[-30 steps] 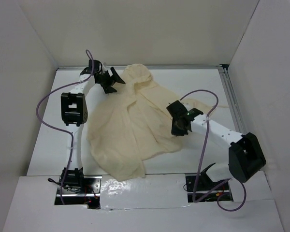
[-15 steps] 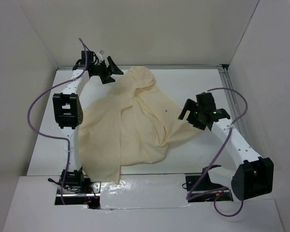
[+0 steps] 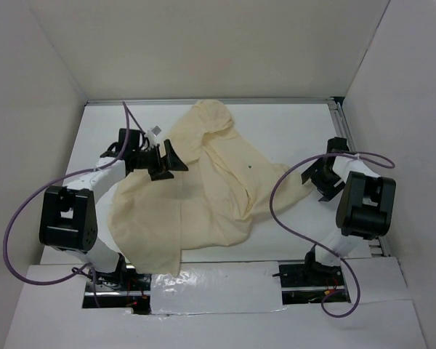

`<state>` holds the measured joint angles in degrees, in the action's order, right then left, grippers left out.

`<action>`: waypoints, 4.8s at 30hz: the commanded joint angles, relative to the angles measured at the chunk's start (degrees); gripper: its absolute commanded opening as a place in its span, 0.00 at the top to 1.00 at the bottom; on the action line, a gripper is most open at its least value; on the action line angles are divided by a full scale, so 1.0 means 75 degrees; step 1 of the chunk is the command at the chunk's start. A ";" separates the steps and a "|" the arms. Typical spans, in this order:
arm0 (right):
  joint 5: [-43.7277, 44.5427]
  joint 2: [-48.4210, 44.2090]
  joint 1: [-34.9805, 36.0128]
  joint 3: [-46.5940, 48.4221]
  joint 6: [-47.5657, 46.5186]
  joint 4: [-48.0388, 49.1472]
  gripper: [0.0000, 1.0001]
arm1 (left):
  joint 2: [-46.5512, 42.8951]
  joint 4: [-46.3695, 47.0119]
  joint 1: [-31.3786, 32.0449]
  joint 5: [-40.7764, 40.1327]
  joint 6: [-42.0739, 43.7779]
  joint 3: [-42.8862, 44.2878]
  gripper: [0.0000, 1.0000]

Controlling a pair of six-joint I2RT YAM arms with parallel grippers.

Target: Zip up the jacket

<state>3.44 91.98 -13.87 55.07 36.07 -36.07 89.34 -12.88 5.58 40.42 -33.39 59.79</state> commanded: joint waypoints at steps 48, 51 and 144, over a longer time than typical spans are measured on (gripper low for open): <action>-0.2519 -0.1300 1.1481 0.1270 -0.2220 0.0450 1.00 | 0.2338 0.0146 -0.0451 -0.0621 -0.0529 0.0431 0.01; -0.3208 -0.1085 1.1658 0.1049 -0.2407 0.0870 1.00 | 0.2455 0.0101 -0.0522 -0.0573 -0.0506 0.0582 0.01; 0.0794 0.0566 0.7392 0.0228 -0.0920 0.1658 0.22 | -0.3498 -0.1059 0.1881 -0.2120 -0.1185 -0.2452 0.01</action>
<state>7.09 94.83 41.12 54.39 27.42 -25.65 64.18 -20.99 20.01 25.08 -42.24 41.25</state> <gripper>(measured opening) 0.796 0.993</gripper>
